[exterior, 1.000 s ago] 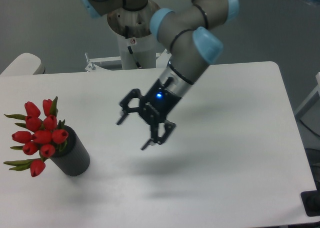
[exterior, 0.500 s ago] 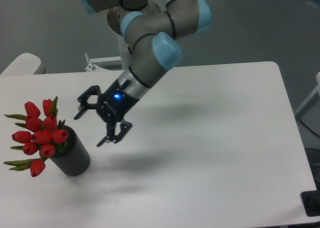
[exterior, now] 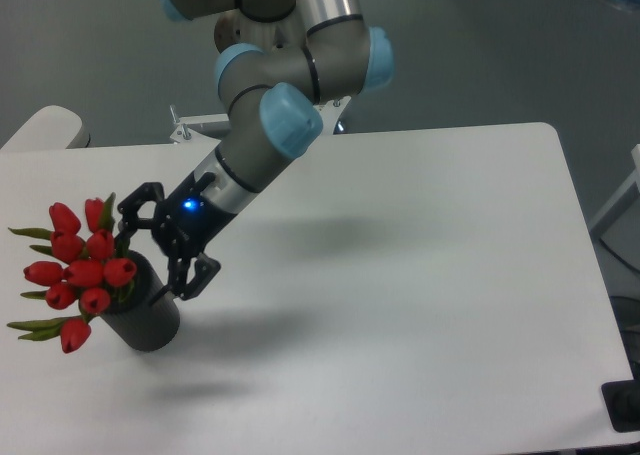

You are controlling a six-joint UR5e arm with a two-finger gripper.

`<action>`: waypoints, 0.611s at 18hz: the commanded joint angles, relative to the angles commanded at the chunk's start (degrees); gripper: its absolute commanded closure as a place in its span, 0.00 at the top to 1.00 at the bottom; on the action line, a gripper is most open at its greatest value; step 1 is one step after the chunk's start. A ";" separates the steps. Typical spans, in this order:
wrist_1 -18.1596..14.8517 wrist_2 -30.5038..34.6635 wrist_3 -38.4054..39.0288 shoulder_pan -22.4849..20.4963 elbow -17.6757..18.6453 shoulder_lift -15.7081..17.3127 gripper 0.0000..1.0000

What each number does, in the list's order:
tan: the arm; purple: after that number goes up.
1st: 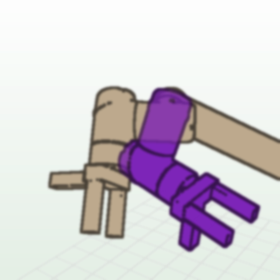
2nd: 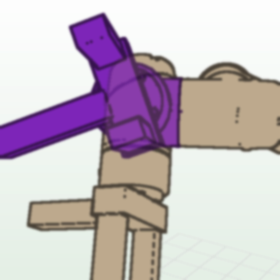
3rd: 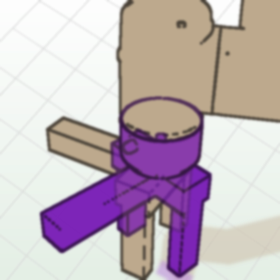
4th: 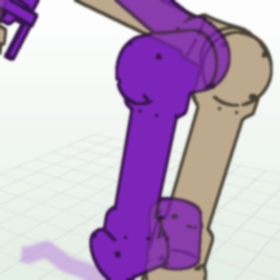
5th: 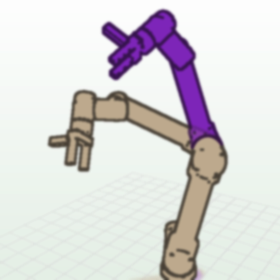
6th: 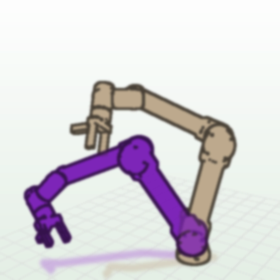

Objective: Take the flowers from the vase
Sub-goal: 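Lower the gripper around the tulip stems above the vase rim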

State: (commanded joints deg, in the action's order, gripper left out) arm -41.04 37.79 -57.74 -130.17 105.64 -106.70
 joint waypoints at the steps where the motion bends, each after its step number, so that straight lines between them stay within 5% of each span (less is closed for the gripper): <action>1: 0.00 0.00 0.00 0.18 -0.09 0.00 1.00; 8: 0.00 -0.09 0.00 1.06 0.18 0.00 0.94; 11: 0.09 -0.09 -0.18 0.97 0.09 0.00 0.68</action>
State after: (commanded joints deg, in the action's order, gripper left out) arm -40.96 37.71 -57.92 -129.20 105.73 -106.70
